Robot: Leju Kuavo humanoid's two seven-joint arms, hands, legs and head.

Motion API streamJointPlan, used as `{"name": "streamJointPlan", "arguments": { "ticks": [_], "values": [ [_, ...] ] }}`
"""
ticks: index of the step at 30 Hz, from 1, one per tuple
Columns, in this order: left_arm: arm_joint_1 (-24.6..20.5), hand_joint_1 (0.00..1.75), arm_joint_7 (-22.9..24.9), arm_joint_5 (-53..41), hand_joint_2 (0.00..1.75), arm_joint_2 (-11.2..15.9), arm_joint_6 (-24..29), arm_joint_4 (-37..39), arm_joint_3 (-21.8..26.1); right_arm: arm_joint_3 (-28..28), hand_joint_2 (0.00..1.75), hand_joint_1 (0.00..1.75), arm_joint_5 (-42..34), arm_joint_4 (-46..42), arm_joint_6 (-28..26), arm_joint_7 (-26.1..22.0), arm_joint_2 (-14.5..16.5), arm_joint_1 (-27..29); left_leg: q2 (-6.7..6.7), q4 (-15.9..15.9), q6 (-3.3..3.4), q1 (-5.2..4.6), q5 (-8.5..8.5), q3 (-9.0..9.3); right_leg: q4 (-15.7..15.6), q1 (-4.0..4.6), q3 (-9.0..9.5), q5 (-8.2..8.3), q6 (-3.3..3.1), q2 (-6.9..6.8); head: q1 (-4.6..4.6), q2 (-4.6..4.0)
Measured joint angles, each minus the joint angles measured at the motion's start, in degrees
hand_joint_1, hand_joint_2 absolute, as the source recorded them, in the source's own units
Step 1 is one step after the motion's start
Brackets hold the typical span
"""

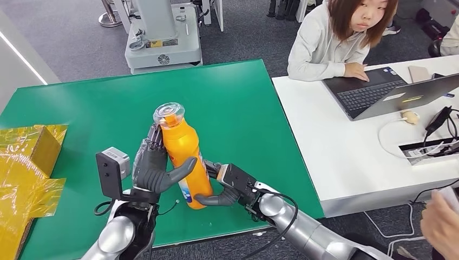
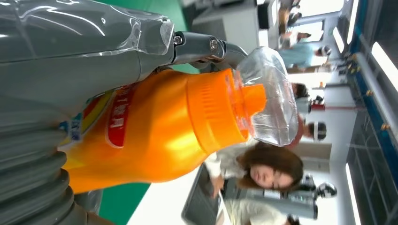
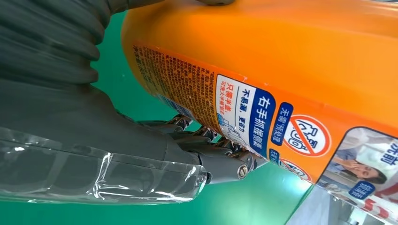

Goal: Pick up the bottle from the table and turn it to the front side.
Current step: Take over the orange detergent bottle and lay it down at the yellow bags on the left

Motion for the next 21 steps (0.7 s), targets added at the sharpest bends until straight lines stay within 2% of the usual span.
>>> {"name": "streamJointPlan", "arguments": {
  "ticks": [9, 13, 17, 21],
  "values": [
    [-4.4, 0.0, 1.5, -9.8, 1.75, -0.3, 8.1, 9.2, -2.4, 1.4, 1.75, 1.75, -0.5, 1.6, -1.7, 0.5, 0.5, 0.1, 0.0, 0.0, 0.0, 0.0, 0.0, -0.08, 0.0, 0.0, -0.07, 0.0, 0.0, 0.0, -0.01, 0.0],
    [-6.0, 1.62, 3.6, -12.6, 1.75, 0.1, 6.7, 15.8, -2.6, 1.4, 1.75, 1.71, -0.3, 1.7, -3.2, 1.9, 0.4, 1.5, 0.01, 0.0, 0.0, 0.0, 0.0, -0.09, 0.0, 0.0, -0.07, 0.0, 0.0, 0.01, -0.01, 0.0],
    [-6.4, 1.71, 4.0, -13.3, 1.75, 0.3, 4.9, 19.7, -2.9, 1.0, 1.75, 1.71, 0.4, 1.7, -3.9, 2.6, 0.2, 2.8, 0.04, 0.0, 0.0, 0.0, 0.0, -0.14, 0.0, 0.0, -0.12, 0.0, 0.0, 0.06, -0.01, 0.0],
    [-6.6, 1.75, 4.3, -13.0, 1.75, 0.3, 3.4, 21.0, -3.0, 0.9, 1.75, 1.61, 0.5, 1.7, -4.1, 2.7, 0.0, 3.4, 0.02, 0.0, 0.0, 0.0, -0.01, -0.18, 0.0, 0.0, -0.15, 0.0, 0.0, 0.05, 0.01, 0.0]
  ]
}}
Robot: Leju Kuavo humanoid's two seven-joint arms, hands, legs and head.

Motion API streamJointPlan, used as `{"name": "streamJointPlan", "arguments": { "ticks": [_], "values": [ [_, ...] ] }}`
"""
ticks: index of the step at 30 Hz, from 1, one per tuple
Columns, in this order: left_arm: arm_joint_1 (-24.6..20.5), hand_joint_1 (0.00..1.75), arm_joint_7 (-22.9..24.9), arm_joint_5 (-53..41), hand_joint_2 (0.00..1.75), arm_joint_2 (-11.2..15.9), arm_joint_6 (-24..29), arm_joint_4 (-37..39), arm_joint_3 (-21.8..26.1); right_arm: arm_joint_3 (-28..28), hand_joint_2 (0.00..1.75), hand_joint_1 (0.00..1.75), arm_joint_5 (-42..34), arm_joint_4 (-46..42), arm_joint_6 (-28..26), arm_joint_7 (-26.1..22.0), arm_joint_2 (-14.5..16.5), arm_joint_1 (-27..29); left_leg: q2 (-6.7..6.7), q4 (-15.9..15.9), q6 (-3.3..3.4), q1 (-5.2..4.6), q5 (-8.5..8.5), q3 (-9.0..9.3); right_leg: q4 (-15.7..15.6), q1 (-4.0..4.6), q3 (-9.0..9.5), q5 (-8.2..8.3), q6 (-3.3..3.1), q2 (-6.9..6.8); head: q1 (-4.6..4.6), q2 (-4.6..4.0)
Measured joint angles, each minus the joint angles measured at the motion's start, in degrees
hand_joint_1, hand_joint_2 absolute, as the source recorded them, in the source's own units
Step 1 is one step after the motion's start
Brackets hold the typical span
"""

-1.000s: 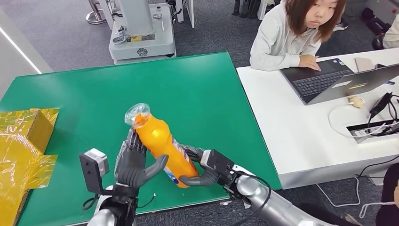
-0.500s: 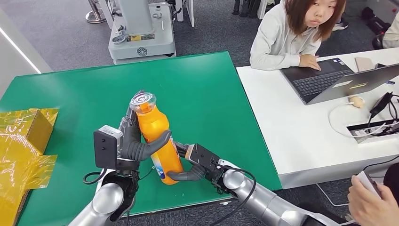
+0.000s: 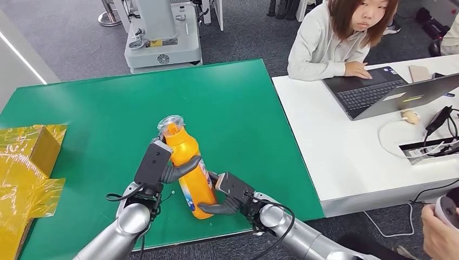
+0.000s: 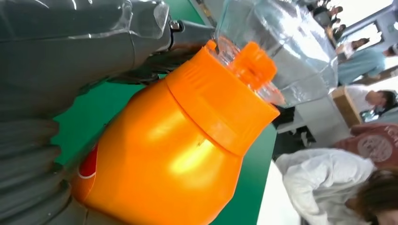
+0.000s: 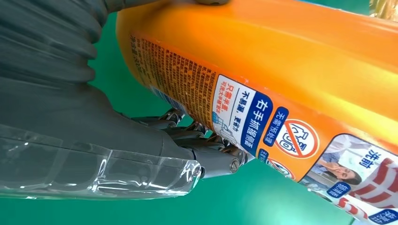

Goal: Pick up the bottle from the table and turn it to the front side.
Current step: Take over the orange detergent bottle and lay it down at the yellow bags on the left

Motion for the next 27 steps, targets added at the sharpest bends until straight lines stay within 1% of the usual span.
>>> {"name": "streamJointPlan", "arguments": {
  "ticks": [2, 4, 5, 6, 8, 9, 10, 13, 16, 18, 22, 27],
  "values": [
    [-0.2, 1.75, 0.5, 1.4, 1.75, 0.1, -3.3, 0.1, 0.0, -0.1, 1.75, 1.55, 0.2, 0.0, -0.1, 0.0, -0.1, 0.4, -0.01, 0.0, 0.0, 0.0, 0.0, -0.02, 0.0, 0.0, 0.0, 0.0, 0.0, -0.02, 0.0, 0.0],
    [-0.5, 1.75, 1.1, 3.7, 1.75, 0.3, -7.8, 0.1, 0.0, -0.3, 1.75, 1.51, 0.8, -0.1, -0.1, 0.1, -0.1, 0.9, -0.03, 0.0, 0.0, 0.0, 0.0, -0.03, 0.0, 0.0, 0.0, 0.0, 0.0, -0.03, -0.01, 0.0],
    [-0.7, 1.75, 1.3, 4.9, 1.75, 0.5, -9.8, 0.1, 0.1, -0.3, 1.75, 1.45, 1.1, -0.2, -0.1, 0.2, -0.1, 1.2, -0.03, 0.0, 0.0, 0.0, 0.0, -0.03, 0.0, 0.0, -0.01, 0.0, 0.0, -0.03, -0.01, 0.0],
    [-0.9, 1.75, 1.6, 6.2, 1.75, 0.7, -11.7, 0.1, 0.1, -0.4, 1.75, 1.17, 1.3, -0.4, -0.1, 0.3, -0.1, 1.4, -0.03, 0.0, 0.0, 0.0, 0.0, -0.03, 0.0, 0.0, -0.01, 0.0, 0.0, -0.03, -0.01, 0.0],
    [-1.3, 1.75, 2.4, 9.7, 1.75, 0.9, -15.8, 0.1, 0.2, -0.4, 1.75, 0.43, 1.8, -0.8, -0.1, 0.5, -0.2, 1.9, -0.03, 0.0, 0.0, 0.01, 0.0, -0.02, 0.0, 0.0, -0.01, 0.0, 0.0, -0.03, -0.01, 0.0],
    [-1.6, 1.75, 2.7, 11.8, 1.75, 1.1, -18.1, 0.1, 0.3, -0.5, 1.75, 0.1, 2.0, -1.0, -0.1, 0.5, -0.2, 2.1, -0.03, 0.0, 0.0, 0.01, 0.01, -0.02, 0.0, 0.01, -0.01, 0.0, 0.0, -0.03, 0.0, 0.0],
    [-1.9, 1.75, 3.2, 14.2, 1.75, 1.3, -20.6, 0.1, 0.3, -0.5, 1.75, 0.0, 2.2, -1.2, 0.0, 0.4, -0.2, 2.2, -0.03, 0.0, 0.0, 0.01, 0.01, -0.02, 0.0, 0.01, -0.01, 0.0, 0.0, -0.03, -0.01, 0.0],
    [-2.4, 1.75, 4.2, 20.6, 1.75, 1.7, -26.9, 0.4, 0.5, -0.4, 1.75, 0.0, 2.5, -2.1, 0.2, 0.0, -0.2, 2.3, -0.01, 0.0, 0.0, 0.01, 0.01, -0.01, 0.0, 0.01, -0.02, 0.0, 0.0, -0.01, -0.01, 0.0],
    [-2.6, 1.75, 4.3, 23.9, 1.75, 2.1, -30.0, 0.6, 0.5, -0.4, 1.75, 0.0, 2.9, -2.8, 0.0, -0.2, -0.2, 2.4, -0.01, 0.0, 0.0, 0.01, 0.01, -0.01, 0.0, 0.01, -0.02, 0.0, 0.0, -0.01, 0.0, 0.0],
    [-2.8, 1.75, 3.2, 23.7, 1.75, 2.3, -29.5, 0.7, 0.5, -0.5, 1.75, 0.0, 3.1, -3.4, -0.4, -0.5, -0.2, 2.5, -0.01, 0.0, 0.0, 0.01, 0.01, -0.01, 0.0, 0.01, -0.03, 0.0, 0.0, -0.01, 0.0, 0.0],
    [-3.1, 1.75, -0.2, 19.5, 1.75, 2.6, -23.7, 0.0, 0.4, -1.7, 1.75, 0.0, 3.2, -6.0, -1.8, -1.4, -0.6, 3.5, -0.01, 0.0, 0.0, 0.01, 0.01, -0.01, 0.0, 0.01, -0.03, 0.0, 0.0, -0.01, -0.02, 0.0],
    [-3.2, 1.75, -0.7, 18.9, 1.75, 2.8, -22.9, -1.0, 0.3, -2.6, 1.75, 0.0, 3.2, -8.1, -2.0, -1.5, -1.0, 4.4, -0.01, 0.0, 0.0, 0.01, 0.01, -0.01, 0.0, 0.01, -0.03, 0.0, 0.0, -0.01, -0.01, 0.0]
  ]
}}
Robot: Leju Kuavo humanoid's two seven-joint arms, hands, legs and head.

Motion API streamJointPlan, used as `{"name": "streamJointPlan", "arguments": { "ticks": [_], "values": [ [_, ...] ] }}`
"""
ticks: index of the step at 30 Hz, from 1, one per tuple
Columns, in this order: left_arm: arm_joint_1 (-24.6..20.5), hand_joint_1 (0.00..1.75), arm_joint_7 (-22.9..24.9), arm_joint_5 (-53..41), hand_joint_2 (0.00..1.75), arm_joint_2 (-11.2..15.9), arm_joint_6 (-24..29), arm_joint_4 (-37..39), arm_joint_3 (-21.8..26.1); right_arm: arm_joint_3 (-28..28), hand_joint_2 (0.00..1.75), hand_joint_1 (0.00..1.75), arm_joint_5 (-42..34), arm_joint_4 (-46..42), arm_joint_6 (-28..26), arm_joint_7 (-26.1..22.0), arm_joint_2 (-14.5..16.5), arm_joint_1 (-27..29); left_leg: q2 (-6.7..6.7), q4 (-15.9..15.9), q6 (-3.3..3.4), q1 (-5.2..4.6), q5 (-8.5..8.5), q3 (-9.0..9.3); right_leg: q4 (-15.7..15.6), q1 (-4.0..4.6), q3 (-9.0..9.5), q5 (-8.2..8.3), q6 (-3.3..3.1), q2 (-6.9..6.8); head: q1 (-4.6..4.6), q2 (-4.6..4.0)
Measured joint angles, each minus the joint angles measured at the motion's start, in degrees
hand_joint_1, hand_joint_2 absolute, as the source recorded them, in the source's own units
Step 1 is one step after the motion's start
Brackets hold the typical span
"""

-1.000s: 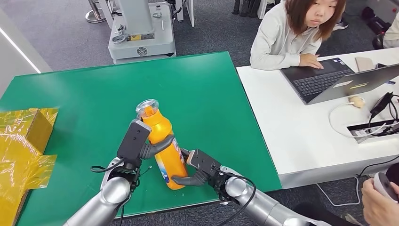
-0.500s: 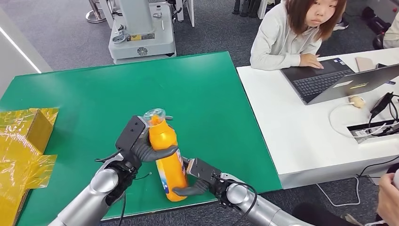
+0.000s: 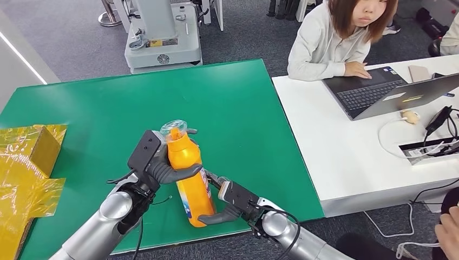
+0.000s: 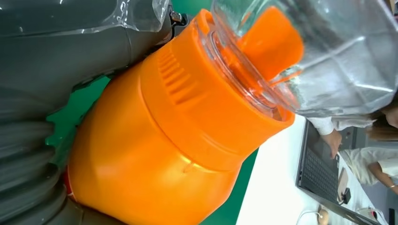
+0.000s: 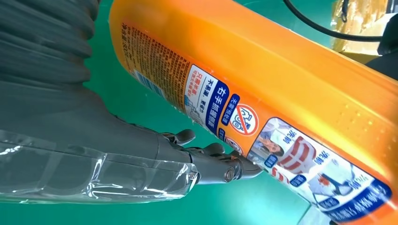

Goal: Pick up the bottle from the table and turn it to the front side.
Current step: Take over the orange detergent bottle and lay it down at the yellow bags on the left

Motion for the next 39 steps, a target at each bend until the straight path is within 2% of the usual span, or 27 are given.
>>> {"name": "streamJointPlan", "arguments": {
  "ticks": [6, 10, 12, 14, 16, 18, 20, 22, 24, 30, 34, 39],
  "values": [
    [0.0, 1.75, -0.5, -1.2, 1.75, 0.1, 1.4, -0.4, -0.3, -0.5, 1.75, 0.0, 0.0, -1.1, -0.1, -0.2, -0.2, 0.5, 0.0, 0.0, 0.0, 0.0, 0.0, 0.0, 0.0, 0.0, 0.0, 0.0, 0.0, 0.0, -0.01, 0.0],
    [0.0, 1.75, -2.1, -4.9, 1.75, 0.4, 5.4, -1.9, -0.7, -1.4, 1.75, 0.0, 0.0, -3.0, -0.4, -0.7, -0.4, 1.3, -0.01, 0.0, 0.0, 0.0, 0.0, -0.01, 0.0, 0.0, 0.0, 0.0, 0.0, -0.01, 0.0, 0.0],
    [0.1, 1.75, -2.7, -8.4, 1.75, 0.6, 9.3, -3.0, -1.0, -2.1, 1.75, 0.0, 0.2, -4.6, -0.4, -0.7, -0.6, 2.0, 0.0, 0.0, 0.0, 0.0, 0.0, -0.02, 0.0, 0.0, 0.0, 0.0, 0.0, 0.0, 0.0, 0.0],
    [0.3, 1.75, -3.1, -15.9, 1.75, 1.0, 17.0, -4.0, -1.7, -2.7, 1.75, 0.0, 0.7, -6.3, -0.3, -0.8, -0.7, 2.8, 0.02, 0.0, 0.0, 0.0, -0.01, -0.01, 0.0, 0.0, 0.0, 0.0, 0.0, 0.02, 0.0, 0.0],
    [0.4, 1.75, -1.7, -27.1, 1.75, 1.6, 26.3, -4.7, -2.8, -3.1, 1.75, 0.0, 1.5, -8.0, 0.0, -0.8, -0.8, 3.7, 0.02, 0.0, 0.0, 0.0, -0.01, -0.01, 0.0, 0.0, -0.01, 0.0, 0.0, 0.02, 0.01, 0.0],
    [0.5, 1.75, 1.8, -41.0, 1.75, 2.6, 34.2, -4.9, -4.2, -3.4, 1.75, 0.0, 2.0, -9.5, 0.1, -0.8, -0.8, 4.4, 0.01, 0.0, 0.0, 0.01, -0.01, -0.02, 0.0, 0.0, -0.01, -0.01, 0.0, 0.0, -0.01, 0.0],
    [0.9, 1.75, 5.7, -55.8, 1.75, 3.5, 38.3, -4.9, -5.3, -3.6, 1.75, 0.0, 2.2, -10.7, 0.1, -1.0, -0.9, 4.9, 0.02, 0.0, 0.0, 0.01, -0.01, -0.01, 0.0, 0.01, 0.0, -0.01, 0.0, 0.01, -0.01, 0.0],
    [1.7, 1.75, 8.6, -67.7, 1.75, 4.2, 38.9, -5.0, -5.7, -3.7, 1.75, 0.0, 2.2, -11.8, -0.1, -1.5, -1.0, 5.2, 0.02, 0.0, 0.0, 0.01, 0.0, -0.01, 0.0, 0.01, -0.01, -0.01, 0.0, 0.02, 0.0, 0.0],
    [2.3, 1.75, 10.5, -74.9, 1.75, 4.6, 39.0, -5.0, -5.7, -4.0, 1.75, 0.0, 2.3, -12.8, -0.3, -2.0, -1.2, 5.9, 0.02, 0.0, 0.0, 0.01, 0.0, -0.01, 0.0, 0.01, 0.0, -0.01, 0.0, 0.02, 0.01, 0.0],
    [2.4, 1.75, 16.9, -86.1, 1.75, 6.4, 39.0, -1.8, -6.5, -5.4, 1.75, 0.0, 3.3, -17.3, -1.6, -3.6, -2.0, 8.7, 0.02, 0.0, 0.0, 0.01, -0.01, 0.0, 0.0, 0.01, 0.0, -0.01, 0.0, 0.02, -0.01, 0.0],
    [0.7, 1.75, 23.9, -87.8, 1.75, 8.5, 36.8, 5.1, -13.1, -6.4, 1.75, 0.0, 4.7, -20.5, -2.7, -4.9, -2.7, 11.7, 0.1, 0.0, 0.0, 0.01, -0.01, 0.03, 0.0, 0.01, -0.01, -0.01, -0.01, 0.09, 0.0, 0.0],
    [-1.4, 1.75, 28.6, -88.1, 1.75, 11.0, 25.7, 14.0, -21.6, -7.7, 1.75, 0.0, 6.6, -24.2, -3.4, -5.9, -2.9, 15.1, 0.21, -0.1, -0.03, 0.03, -0.02, 0.04, 0.0, 0.03, -0.03, -0.01, -0.01, 0.18, 0.0, 0.0]
  ]
}}
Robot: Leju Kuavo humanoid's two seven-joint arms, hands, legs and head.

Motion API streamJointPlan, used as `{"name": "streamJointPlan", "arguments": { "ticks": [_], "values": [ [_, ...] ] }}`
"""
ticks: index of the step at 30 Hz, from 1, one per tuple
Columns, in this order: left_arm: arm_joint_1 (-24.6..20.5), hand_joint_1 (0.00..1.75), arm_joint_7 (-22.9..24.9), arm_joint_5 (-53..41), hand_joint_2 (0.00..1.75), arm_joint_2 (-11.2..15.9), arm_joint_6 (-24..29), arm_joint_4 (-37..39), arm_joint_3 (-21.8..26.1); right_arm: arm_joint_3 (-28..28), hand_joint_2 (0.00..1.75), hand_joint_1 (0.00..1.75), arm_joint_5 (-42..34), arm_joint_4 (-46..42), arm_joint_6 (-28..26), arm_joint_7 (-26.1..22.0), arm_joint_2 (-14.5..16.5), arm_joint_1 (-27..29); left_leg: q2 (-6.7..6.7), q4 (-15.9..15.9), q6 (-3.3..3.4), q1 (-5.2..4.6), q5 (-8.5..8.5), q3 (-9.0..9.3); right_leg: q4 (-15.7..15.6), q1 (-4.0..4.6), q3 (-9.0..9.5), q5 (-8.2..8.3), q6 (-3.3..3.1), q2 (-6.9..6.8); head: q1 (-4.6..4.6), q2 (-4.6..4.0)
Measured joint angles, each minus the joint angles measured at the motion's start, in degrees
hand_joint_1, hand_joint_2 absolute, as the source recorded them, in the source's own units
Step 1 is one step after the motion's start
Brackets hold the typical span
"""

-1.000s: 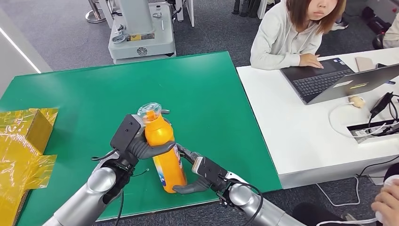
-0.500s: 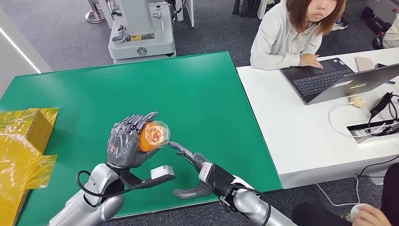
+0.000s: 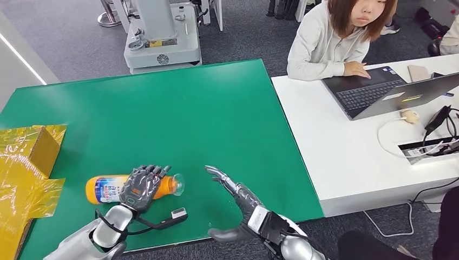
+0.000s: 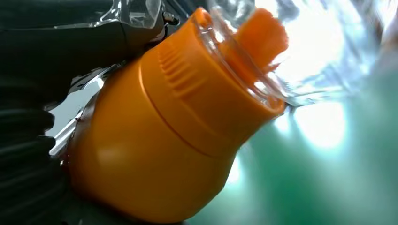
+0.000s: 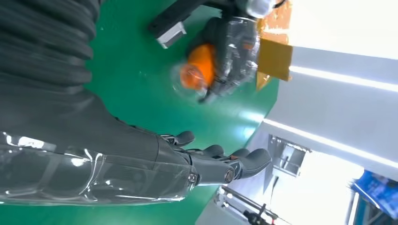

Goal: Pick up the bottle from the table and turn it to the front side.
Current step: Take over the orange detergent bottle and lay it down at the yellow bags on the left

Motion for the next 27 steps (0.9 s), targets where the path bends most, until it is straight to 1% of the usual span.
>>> {"name": "streamJointPlan", "arguments": {
  "ticks": [3, 7, 11, 13, 17, 19, 21, 23, 25, 27],
  "values": [
    [-1.2, 1.75, 2.8, 0.0, 1.75, 1.3, -3.9, 3.9, -2.5, -0.5, 1.75, 0.0, 0.5, -1.5, 0.1, -0.1, 0.0, 1.1, 0.01, 0.0, -0.04, 0.01, -0.03, 0.07, 0.0, 0.01, 0.08, -0.01, 0.0, -0.01, 0.0, 0.0],
    [-2.5, 1.75, 7.3, -0.1, 1.75, 2.5, -5.7, 7.2, -4.2, -1.3, 1.75, 0.0, 0.5, -2.5, 0.2, -0.5, 0.0, 1.9, 0.0, -0.1, -0.1, 0.01, -0.09, 0.3, 0.0, 0.01, 0.37, -0.04, -0.05, -0.03, 0.0, 0.0],
    [-3.1, 1.75, 10.4, -0.2, 1.75, 3.6, -7.3, 9.3, -5.2, -1.5, 1.75, 0.0, 0.5, -2.9, 0.3, -0.7, 0.0, 2.3, 0.0, -0.1, -0.11, 0.01, -0.12, 0.59, 0.0, 0.01, 0.65, -0.06, -0.07, -0.04, 0.0, 0.0],
    [-3.2, 1.75, 13.3, -0.2, 1.75, 4.1, -8.5, 10.0, -5.7, -1.5, 1.75, 0.0, 0.5, -3.0, 0.5, -0.7, 0.0, 2.3, 0.0, -0.2, -0.12, 0.02, -0.11, 0.7, 0.0, 0.01, 0.76, -0.06, -0.08, -0.04, 0.0, 0.0],
    [-2.7, 1.75, 19.0, -0.2, 1.75, 5.3, -9.1, 11.1, -6.1, -1.5, 1.75, 0.0, 0.6, -3.0, 1.4, -0.4, 0.4, 2.1, 0.0, -0.2, -0.17, 0.02, -0.07, 0.83, 0.1, 0.01, 0.81, -0.06, -0.11, -0.04, -0.01, 0.0],
    [-2.5, 1.75, 20.5, -0.2, 1.75, 5.8, -9.0, 11.3, -6.1, -1.5, 1.75, 0.0, 0.7, -3.0, 1.8, -0.3, 0.6, 2.0, -0.05, -0.3, -0.21, 0.03, -0.04, 0.84, 0.1, 0.01, 0.83, -0.07, -0.13, -0.09, -0.01, 0.0],
    [-2.3, 1.75, 20.8, -0.2, 1.75, 6.1, -8.7, 11.3, -6.1, -1.5, 1.75, 0.0, 1.0, -3.0, 2.3, -0.2, 0.8, 1.9, -0.07, -0.3, -0.24, 0.03, -0.02, 0.88, 0.1, 0.01, 0.86, -0.07, -0.15, -0.1, 0.0, 0.0],
    [-2.1, 1.55, 20.6, -0.2, 1.75, 6.4, -7.6, 11.3, -6.1, -1.5, 1.75, 0.0, 1.3, -2.9, 2.6, -0.2, 1.0, 1.7, -0.04, -0.3, -0.26, 0.03, -0.01, 0.93, 0.1, 0.01, 0.87, -0.06, -0.17, -0.06, 0.0, 0.0],
    [-1.7, 0.68, 20.2, -0.2, 1.75, 6.9, -5.2, 11.3, -6.2, -1.5, 1.75, 0.0, 1.5, -2.9, 3.2, -0.3, 1.1, 1.6, -0.01, -0.3, -0.28, 0.04, 0.0, 0.96, 0.1, 0.02, 0.85, -0.06, -0.19, -0.03, -0.01, 0.0],
    [-1.0, 0.0, 20.1, -0.2, 1.75, 7.4, -1.7, 11.3, -6.3, -1.5, 1.75, 0.0, 1.5, -2.8, 3.7, -0.5, 1.2, 1.6, -0.02, -0.4, -0.31, 0.04, 0.02, 0.97, 0.1, 0.02, 0.83, -0.06, -0.21, -0.04, -0.01, 0.0]
  ]
}}
